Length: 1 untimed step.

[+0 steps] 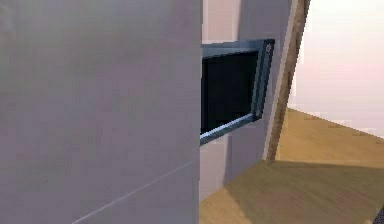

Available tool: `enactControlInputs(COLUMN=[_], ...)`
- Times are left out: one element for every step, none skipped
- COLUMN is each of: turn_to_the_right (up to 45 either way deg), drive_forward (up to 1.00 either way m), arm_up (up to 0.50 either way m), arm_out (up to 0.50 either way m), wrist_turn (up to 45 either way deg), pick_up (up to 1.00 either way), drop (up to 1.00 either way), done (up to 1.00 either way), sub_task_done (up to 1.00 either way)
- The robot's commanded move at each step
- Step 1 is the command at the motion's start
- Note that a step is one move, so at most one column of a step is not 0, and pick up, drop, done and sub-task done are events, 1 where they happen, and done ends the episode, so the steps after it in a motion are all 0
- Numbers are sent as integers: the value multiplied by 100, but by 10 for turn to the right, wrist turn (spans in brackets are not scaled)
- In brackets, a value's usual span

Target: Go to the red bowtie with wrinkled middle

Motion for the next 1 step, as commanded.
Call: enactControlInputs(turn_to_the_right=[450], drive_forward=[0], arm_up=[0], arm_out=[0], wrist_turn=[0], pick_up=[0], drop=[0], done=[0], sub_task_done=[0])
